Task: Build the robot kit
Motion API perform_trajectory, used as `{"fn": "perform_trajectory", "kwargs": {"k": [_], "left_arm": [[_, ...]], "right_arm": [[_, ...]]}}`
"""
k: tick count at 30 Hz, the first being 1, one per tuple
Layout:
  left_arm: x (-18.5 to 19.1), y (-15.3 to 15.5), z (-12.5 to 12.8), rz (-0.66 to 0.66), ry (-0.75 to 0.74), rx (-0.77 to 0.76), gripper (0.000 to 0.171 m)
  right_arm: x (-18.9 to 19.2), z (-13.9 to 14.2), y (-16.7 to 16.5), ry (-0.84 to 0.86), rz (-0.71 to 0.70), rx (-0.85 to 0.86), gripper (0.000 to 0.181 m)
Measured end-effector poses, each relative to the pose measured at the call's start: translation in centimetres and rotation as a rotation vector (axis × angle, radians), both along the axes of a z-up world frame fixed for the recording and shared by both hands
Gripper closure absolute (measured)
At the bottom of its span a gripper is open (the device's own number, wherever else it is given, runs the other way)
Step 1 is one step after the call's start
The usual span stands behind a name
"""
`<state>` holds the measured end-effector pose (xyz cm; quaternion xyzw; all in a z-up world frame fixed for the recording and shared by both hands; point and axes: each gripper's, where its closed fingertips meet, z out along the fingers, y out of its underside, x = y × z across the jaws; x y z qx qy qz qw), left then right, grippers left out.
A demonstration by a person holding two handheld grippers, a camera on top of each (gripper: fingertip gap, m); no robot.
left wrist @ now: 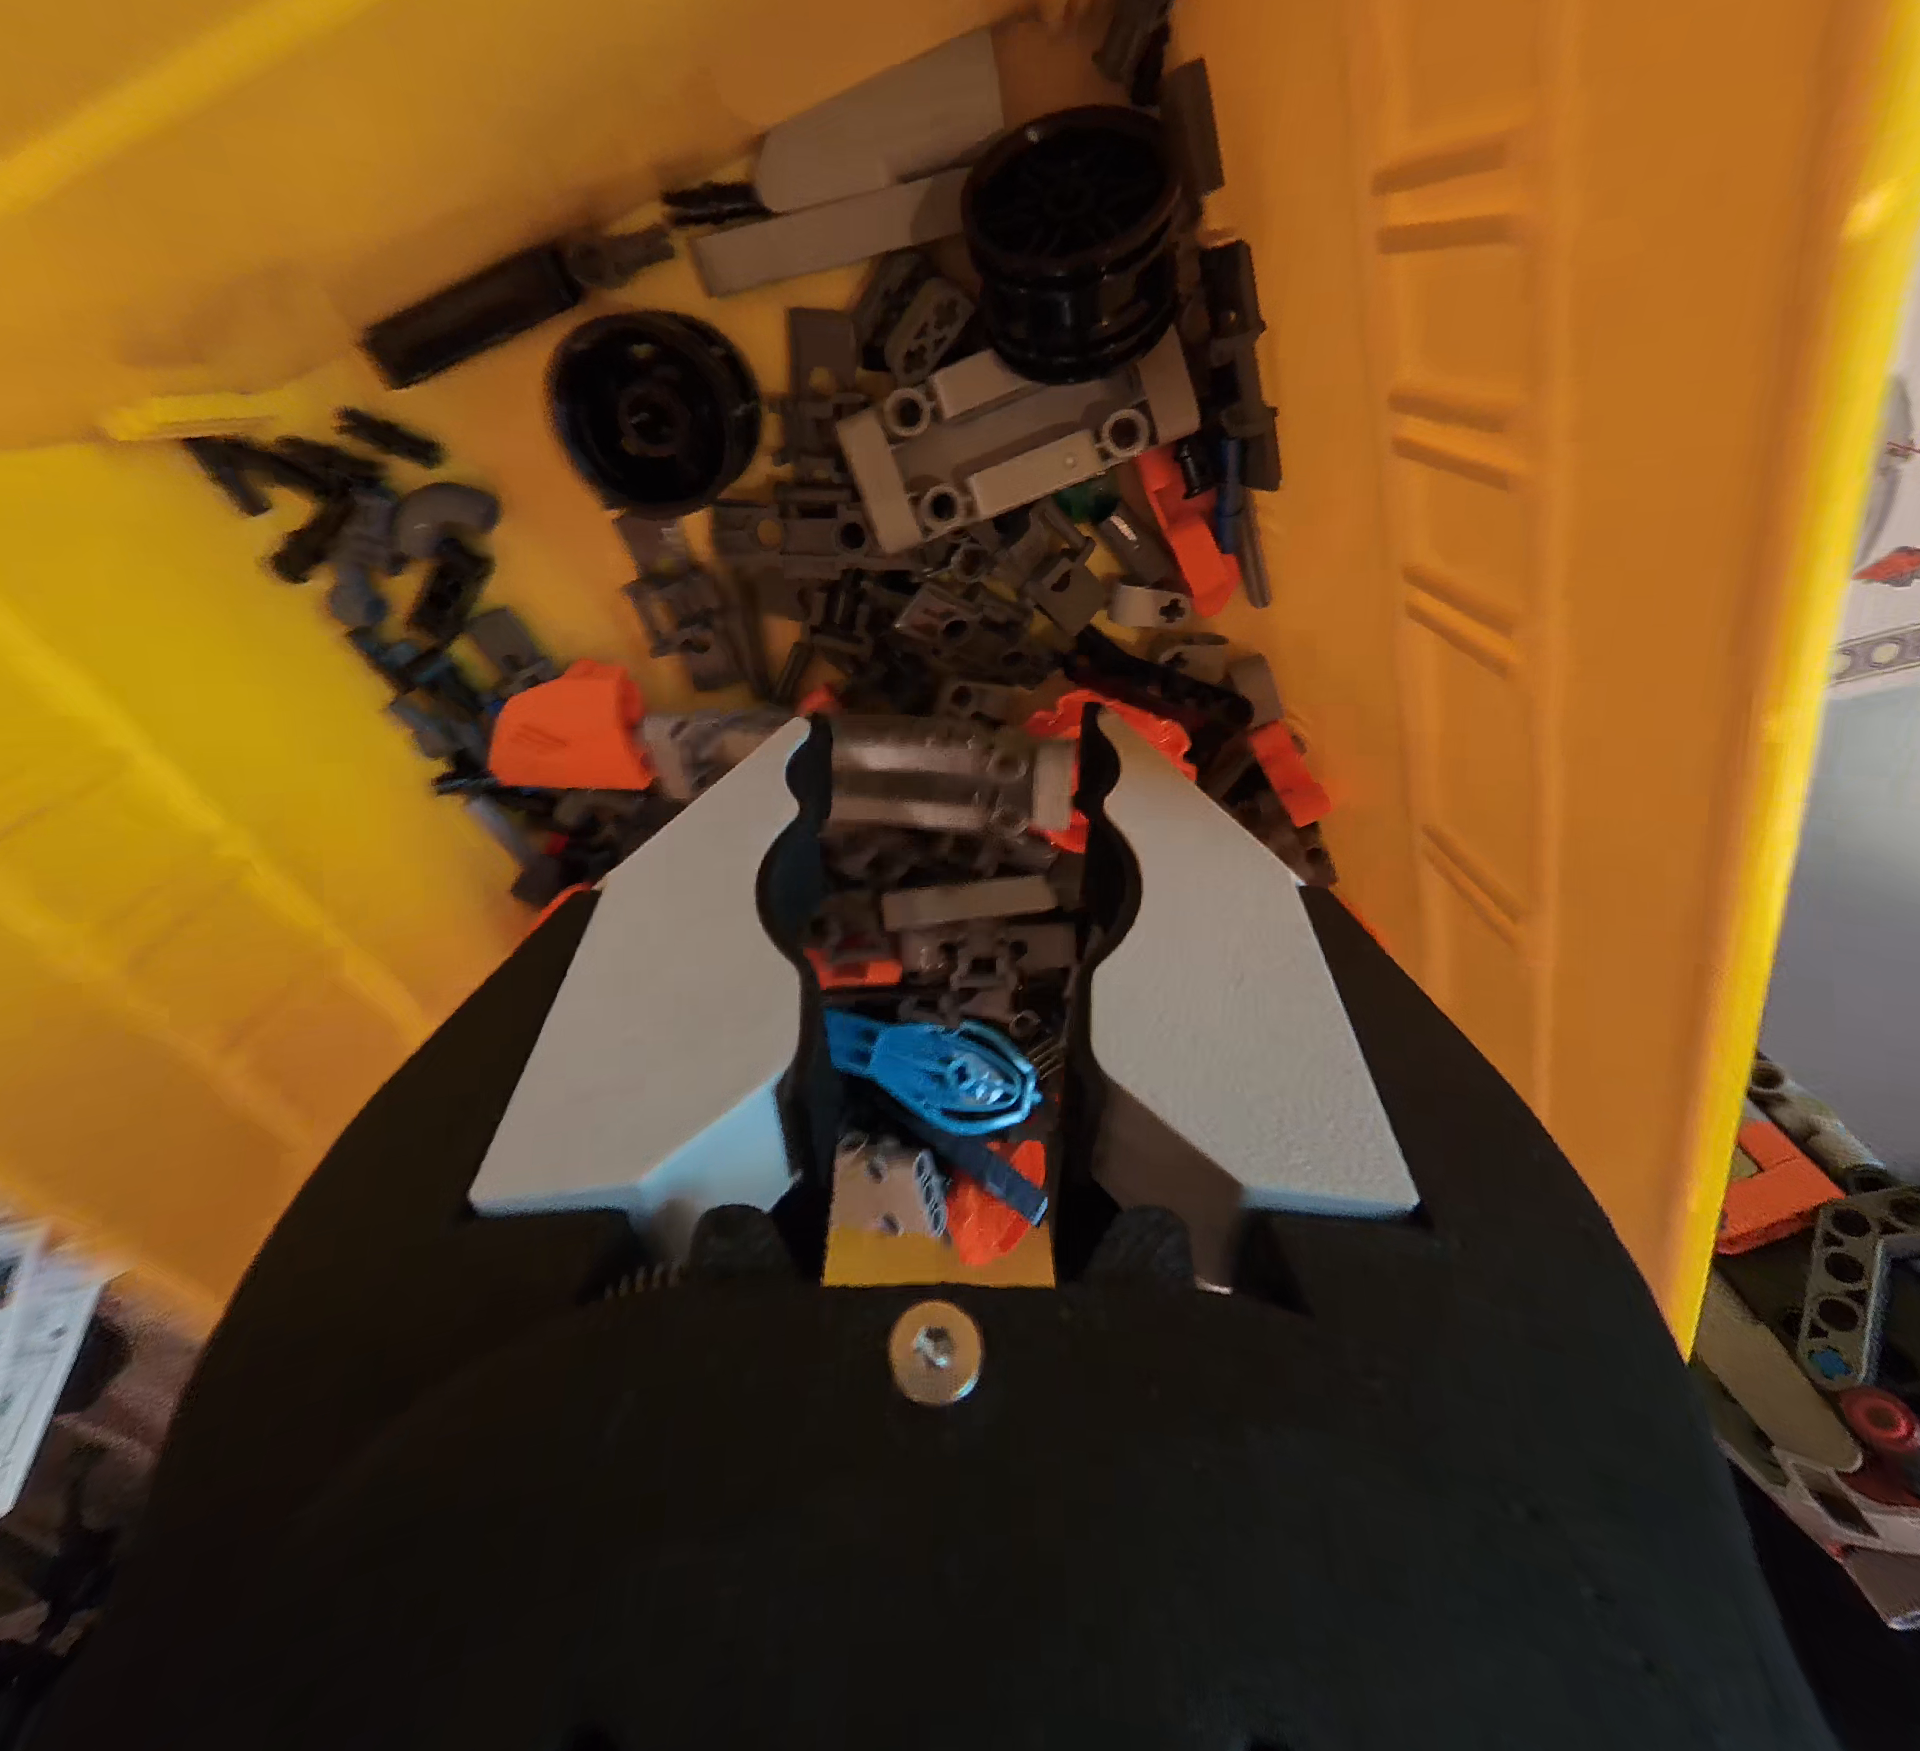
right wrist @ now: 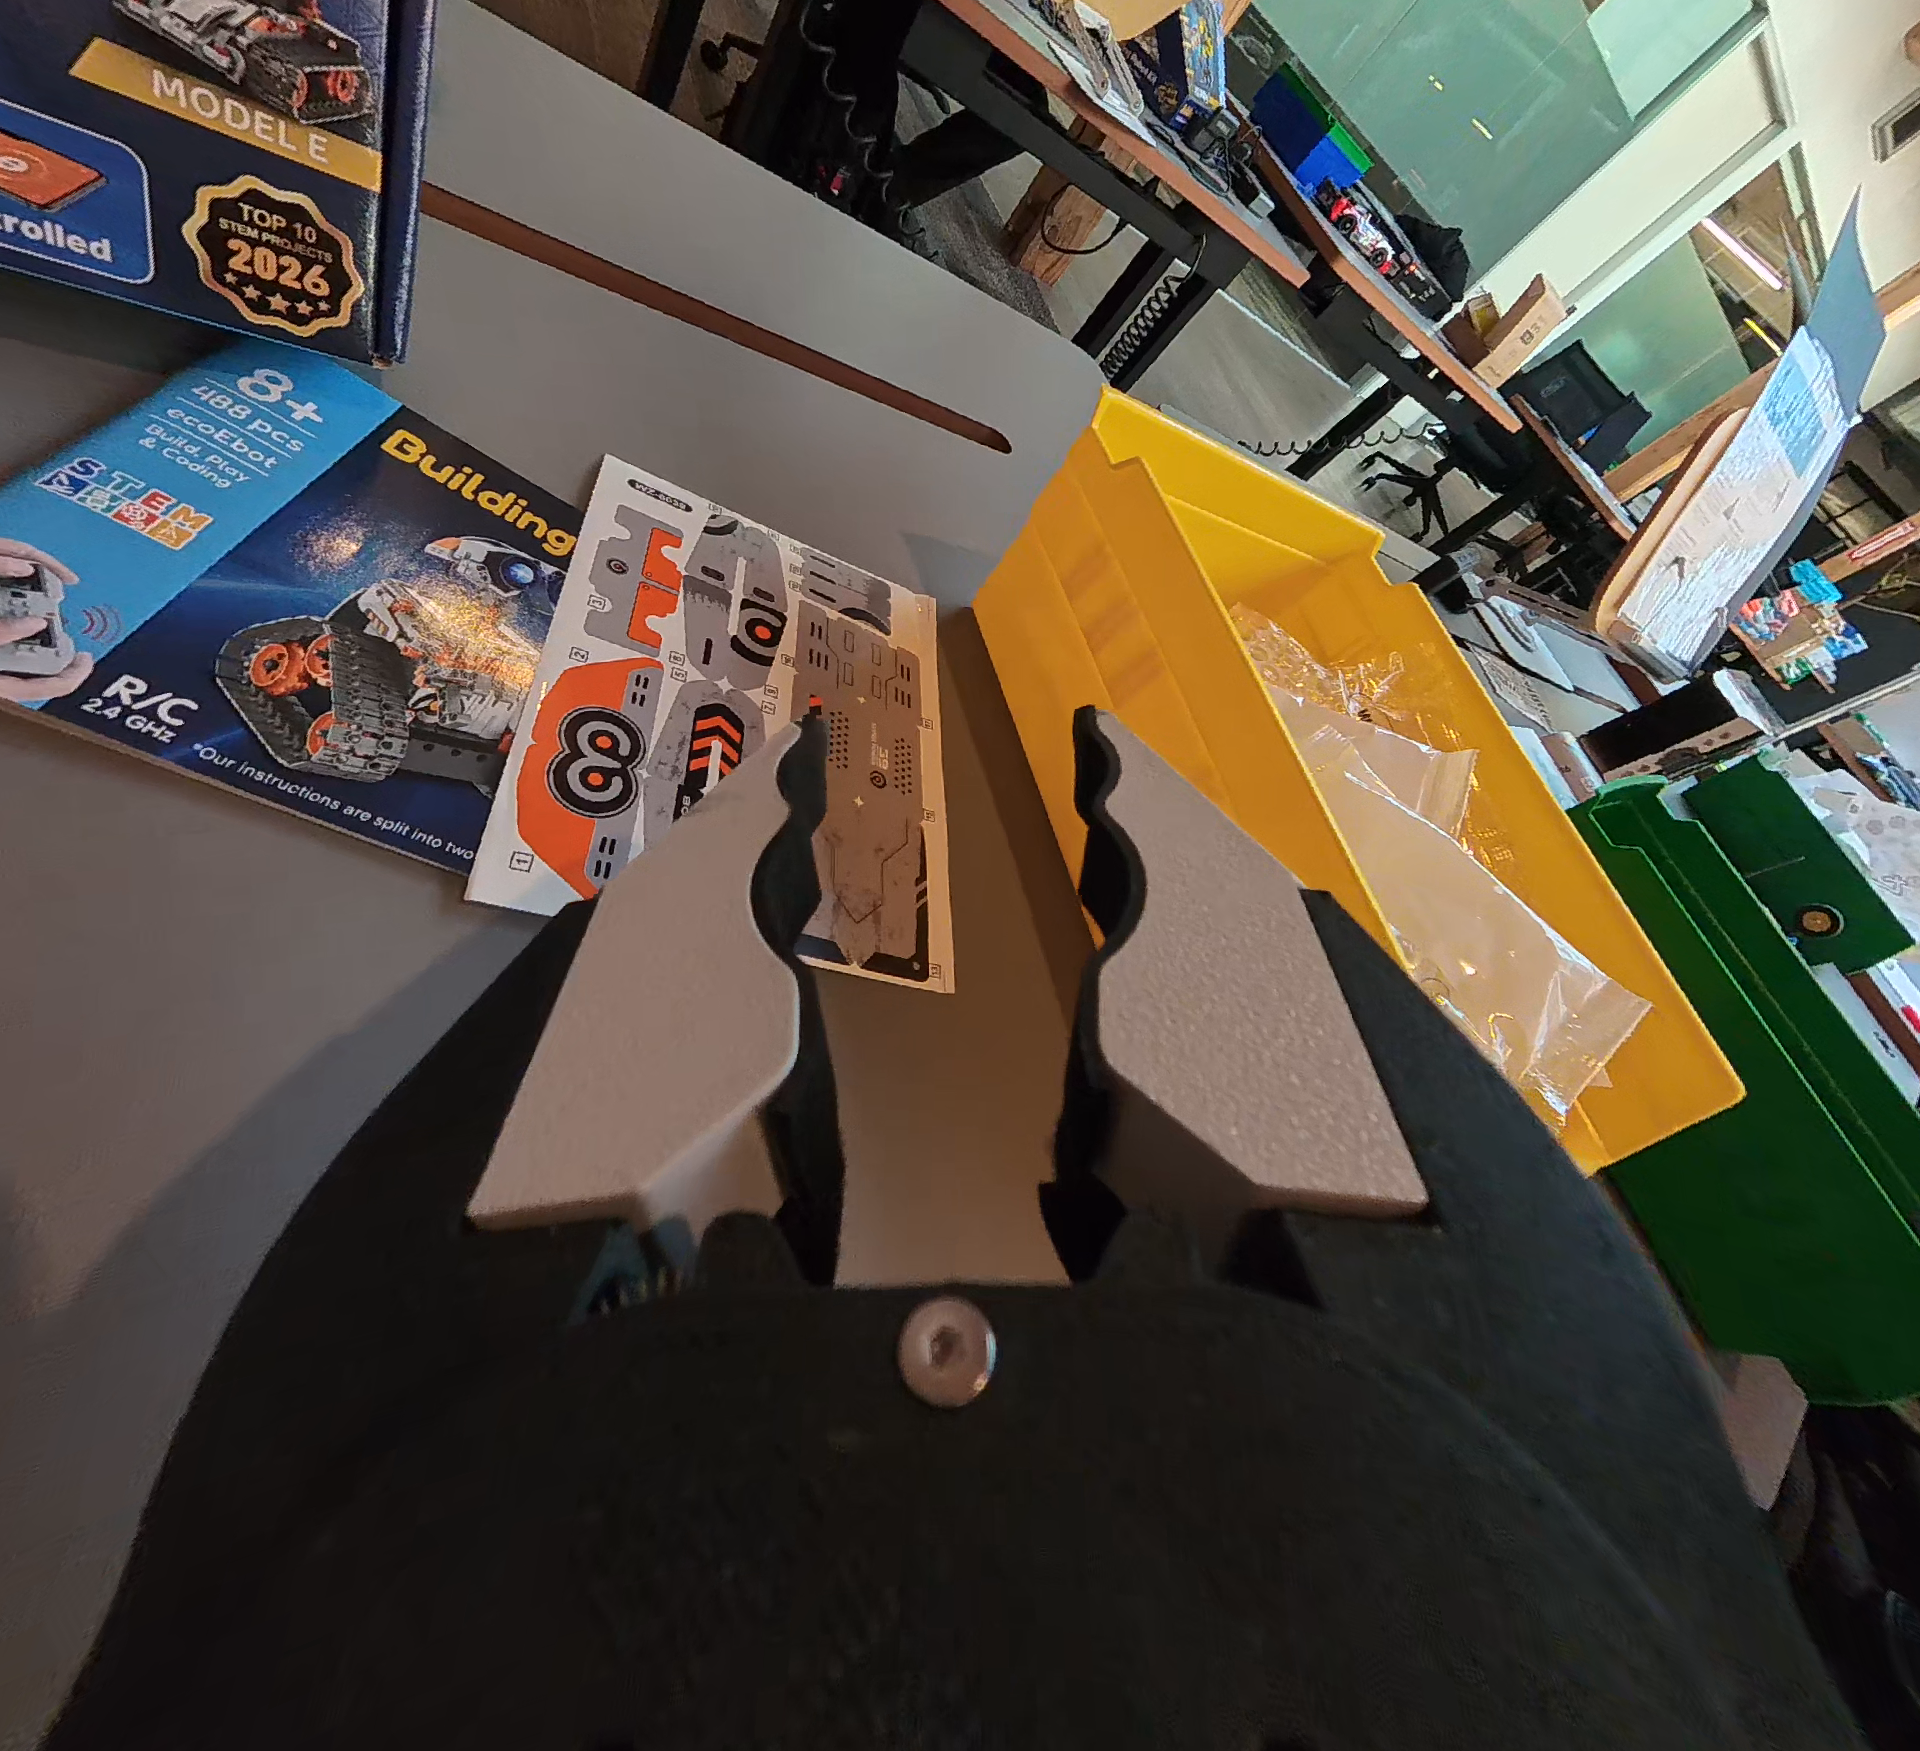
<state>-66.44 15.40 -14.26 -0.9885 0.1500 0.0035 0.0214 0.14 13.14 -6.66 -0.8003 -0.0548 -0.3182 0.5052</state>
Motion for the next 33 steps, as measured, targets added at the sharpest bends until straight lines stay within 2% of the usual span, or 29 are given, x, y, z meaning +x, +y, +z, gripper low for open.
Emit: {"fn": "perform_trajectory", "kwargs": {"k": [4, 6, 10, 14, 17, 20, 27, 29, 30, 32, 33], "left_arm": [[-0.8, 0.8, 3.9, 0.024, 0.073, 0.181, 0.128], [-0.8, 1.4, 7.0, 0.024, 0.119, 0.331, 0.13], [-0.7, 2.3, 14.6, -0.012, 0.295, 0.696, 0.12], [-0.2, 0.9, 20.8, 0.017, 0.412, 0.965, 0.116], [-0.1, -0.4, 23.7, 0.03, 0.484, 1.084, 0.117], [0.2, -1.0, 24.6, 0.01, 0.495, 1.126, 0.121], [0.5, -0.8, 24.3, -0.018, 0.474, 1.117, 0.122], [0.8, -0.5, 24.6, -0.04, 0.439, 1.152, 0.131], [1.0, -0.3, 24.5, -0.05, 0.386, 1.162, 0.135], [1.8, 0.3, 23.3, -0.058, 0.181, 1.126, 0.135], [2.1, 0.7, 22.1, -0.049, 0.056, 1.077, 0.122]], "right_arm": [[-0.1, -0.1, 0.1, 0.01, 0.007, -0.002, 0.134], [-0.2, -0.4, 0.2, 0.013, 0.01, -0.009, 0.134], [-0.4, -1.1, 0.5, 0.004, 0.016, -0.03, 0.134], [-0.8, -1.3, 0.8, -0.014, 0.025, -0.036, 0.134], [-0.8, -1.4, 0.9, -0.014, 0.022, -0.036, 0.134], [-0.5, -1.7, 1.0, -0.012, 0.013, -0.042, 0.134], [0.0, -1.9, 1.0, -0.015, 0.003, -0.048, 0.134], [-0.1, -1.8, 1.0, -0.003, 0.008, -0.041, 0.134], [-0.2, -1.6, 1.0, 0.002, 0.011, -0.032, 0.134], [-0.4, -1.3, 1.0, 0.022, 0.032, -0.012, 0.132], [-0.7, -1.2, 1.1, 0.046, 0.053, -0.003, 0.13]]}}
